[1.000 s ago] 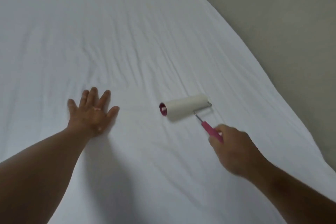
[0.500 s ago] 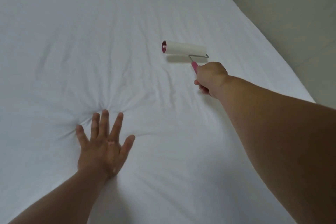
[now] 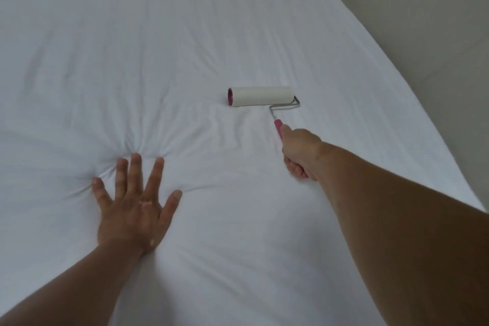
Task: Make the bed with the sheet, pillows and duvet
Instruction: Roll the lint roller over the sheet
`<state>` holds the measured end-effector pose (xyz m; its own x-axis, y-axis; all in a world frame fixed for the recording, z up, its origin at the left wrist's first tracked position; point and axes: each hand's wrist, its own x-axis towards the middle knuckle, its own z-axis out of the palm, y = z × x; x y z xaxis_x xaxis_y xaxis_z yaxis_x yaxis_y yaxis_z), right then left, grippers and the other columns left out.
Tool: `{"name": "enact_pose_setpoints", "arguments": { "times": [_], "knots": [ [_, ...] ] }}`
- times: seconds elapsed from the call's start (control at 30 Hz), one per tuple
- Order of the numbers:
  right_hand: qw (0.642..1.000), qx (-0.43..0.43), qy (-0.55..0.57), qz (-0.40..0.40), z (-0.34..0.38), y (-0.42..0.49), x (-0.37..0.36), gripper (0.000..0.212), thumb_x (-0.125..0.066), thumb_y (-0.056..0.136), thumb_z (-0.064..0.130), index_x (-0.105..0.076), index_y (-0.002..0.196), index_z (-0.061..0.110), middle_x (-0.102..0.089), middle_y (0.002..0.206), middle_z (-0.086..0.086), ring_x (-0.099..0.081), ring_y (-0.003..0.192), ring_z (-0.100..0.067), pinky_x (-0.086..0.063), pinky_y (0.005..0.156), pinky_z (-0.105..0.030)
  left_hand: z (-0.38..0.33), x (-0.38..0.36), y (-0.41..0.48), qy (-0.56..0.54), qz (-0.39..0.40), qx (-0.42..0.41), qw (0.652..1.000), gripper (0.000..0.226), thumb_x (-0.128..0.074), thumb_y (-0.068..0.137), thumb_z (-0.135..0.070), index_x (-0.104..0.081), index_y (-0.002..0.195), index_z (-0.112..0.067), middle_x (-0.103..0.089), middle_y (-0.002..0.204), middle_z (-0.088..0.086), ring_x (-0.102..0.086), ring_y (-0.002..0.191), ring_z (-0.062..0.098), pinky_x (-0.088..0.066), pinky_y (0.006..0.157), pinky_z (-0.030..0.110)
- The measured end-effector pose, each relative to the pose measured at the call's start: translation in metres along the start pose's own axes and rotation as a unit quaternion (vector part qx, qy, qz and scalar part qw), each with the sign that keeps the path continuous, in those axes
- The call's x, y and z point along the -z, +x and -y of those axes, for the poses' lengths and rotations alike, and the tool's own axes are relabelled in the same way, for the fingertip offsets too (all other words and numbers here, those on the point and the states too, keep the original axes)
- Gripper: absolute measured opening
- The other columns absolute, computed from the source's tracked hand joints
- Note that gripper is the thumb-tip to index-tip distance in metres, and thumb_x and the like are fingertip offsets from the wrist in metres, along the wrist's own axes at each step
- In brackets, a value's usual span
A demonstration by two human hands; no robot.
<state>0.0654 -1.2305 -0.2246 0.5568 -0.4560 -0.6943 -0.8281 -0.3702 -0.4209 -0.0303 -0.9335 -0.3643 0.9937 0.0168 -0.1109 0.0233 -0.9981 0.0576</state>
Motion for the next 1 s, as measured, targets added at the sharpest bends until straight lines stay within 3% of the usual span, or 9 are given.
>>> {"name": "enact_pose_setpoints", "arguments": {
  "times": [0.17, 0.3, 0.37, 0.47, 0.67, 0.73, 0.83, 0.93, 1.0],
  "knots": [
    [0.999, -0.037, -0.008, -0.007, -0.071, -0.028, 0.014, 0.059, -0.036, 0.095, 0.064, -0.051, 0.071, 0.012, -0.048, 0.048, -0.005, -0.039, 0.029, -0.015, -0.031, 0.036, -0.016, -0.004, 0.007, -0.001, 0.014, 0.017, 0.003, 1.0, 0.077, 0.004, 0.088, -0.078, 0.018, 0.154, -0.04, 0.007, 0.167, 0.006, 0.013, 0.152, 0.028, 0.008, 0.114, 0.064],
    [0.998, -0.013, -0.061, -0.024, -0.133, -0.052, 0.019, 0.054, -0.036, 0.096, 0.059, -0.06, 0.092, 0.012, -0.062, 0.074, -0.011, -0.057, 0.046, -0.023, -0.044, 0.04, -0.026, 0.0, 0.018, -0.004, 0.002, 0.027, 0.0, 1.0, 0.081, 0.007, 0.084, -0.082, 0.016, 0.153, -0.042, 0.008, 0.167, 0.005, 0.011, 0.152, 0.027, 0.007, 0.114, 0.064],
    [0.99, 0.042, -0.134, -0.018, -0.163, -0.072, 0.022, 0.04, -0.031, 0.102, 0.046, -0.06, 0.114, 0.021, -0.066, 0.092, -0.016, -0.067, 0.066, -0.029, -0.059, 0.056, -0.039, -0.001, 0.024, -0.006, 0.01, 0.041, -0.004, 0.999, 0.084, 0.008, 0.082, -0.083, 0.013, 0.155, -0.041, 0.009, 0.167, 0.006, 0.011, 0.153, 0.027, 0.005, 0.114, 0.064],
    [0.98, 0.095, -0.173, 0.018, -0.204, -0.1, 0.028, 0.045, -0.023, 0.105, 0.032, -0.047, 0.141, 0.019, -0.061, 0.116, -0.026, -0.059, 0.088, -0.031, -0.053, 0.085, -0.044, -0.004, 0.032, -0.019, 0.019, 0.063, -0.007, 0.998, 0.089, 0.011, 0.081, -0.082, 0.01, 0.156, -0.035, 0.01, 0.167, 0.008, 0.011, 0.153, 0.028, 0.002, 0.115, 0.064],
    [0.979, 0.09, -0.179, 0.027, -0.295, -0.162, 0.045, 0.051, -0.02, 0.106, 0.044, -0.05, 0.138, 0.016, -0.053, 0.093, -0.015, -0.059, 0.087, -0.033, -0.051, 0.082, -0.042, -0.022, 0.032, -0.093, 0.015, 0.054, -0.053, 0.997, 0.087, 0.001, 0.086, -0.08, 0.006, 0.157, -0.031, 0.001, 0.166, 0.013, 0.003, 0.153, 0.032, -0.005, 0.114, 0.064],
    [0.981, 0.081, -0.176, 0.02, -0.326, -0.183, 0.047, 0.057, -0.019, 0.104, 0.051, -0.054, 0.13, 0.014, -0.056, 0.092, -0.017, -0.058, 0.085, -0.033, -0.05, 0.081, -0.042, -0.03, 0.031, -0.119, 0.014, 0.052, -0.069, 0.996, 0.085, -0.004, 0.088, -0.079, 0.004, 0.158, -0.032, -0.001, 0.166, 0.014, 0.0, 0.153, 0.032, -0.005, 0.114, 0.064],
    [0.98, 0.078, -0.182, 0.01, -0.374, -0.206, 0.043, 0.049, -0.021, 0.106, 0.042, -0.054, 0.129, 0.015, -0.061, 0.098, -0.019, -0.062, 0.092, -0.037, -0.049, 0.08, -0.041, -0.037, 0.028, -0.146, 0.019, 0.043, -0.084, 0.995, 0.081, -0.007, 0.09, -0.077, 0.001, 0.157, -0.032, -0.004, 0.165, 0.015, -0.003, 0.152, 0.033, -0.006, 0.114, 0.064],
    [0.98, 0.065, -0.187, 0.001, -0.415, -0.229, 0.045, 0.058, -0.016, 0.101, 0.059, -0.058, 0.101, 0.019, -0.056, 0.079, -0.007, -0.058, 0.078, -0.031, -0.044, 0.069, -0.036, -0.042, 0.028, -0.163, 0.019, 0.035, -0.094, 0.995, 0.078, -0.01, 0.091, -0.074, -0.004, 0.157, -0.031, -0.008, 0.164, 0.018, -0.007, 0.151, 0.035, -0.008, 0.113, 0.065],
    [0.98, 0.05, -0.191, -0.002, -0.441, -0.244, 0.045, 0.056, -0.014, 0.1, 0.06, -0.056, 0.098, 0.022, -0.055, 0.076, -0.003, -0.056, 0.075, -0.027, -0.044, 0.068, -0.035, -0.044, 0.029, -0.173, 0.016, 0.039, -0.102, 0.994, 0.078, -0.011, 0.091, -0.074, -0.005, 0.156, -0.031, -0.008, 0.164, 0.018, -0.006, 0.151, 0.035, -0.009, 0.113, 0.065]
  ]
}}
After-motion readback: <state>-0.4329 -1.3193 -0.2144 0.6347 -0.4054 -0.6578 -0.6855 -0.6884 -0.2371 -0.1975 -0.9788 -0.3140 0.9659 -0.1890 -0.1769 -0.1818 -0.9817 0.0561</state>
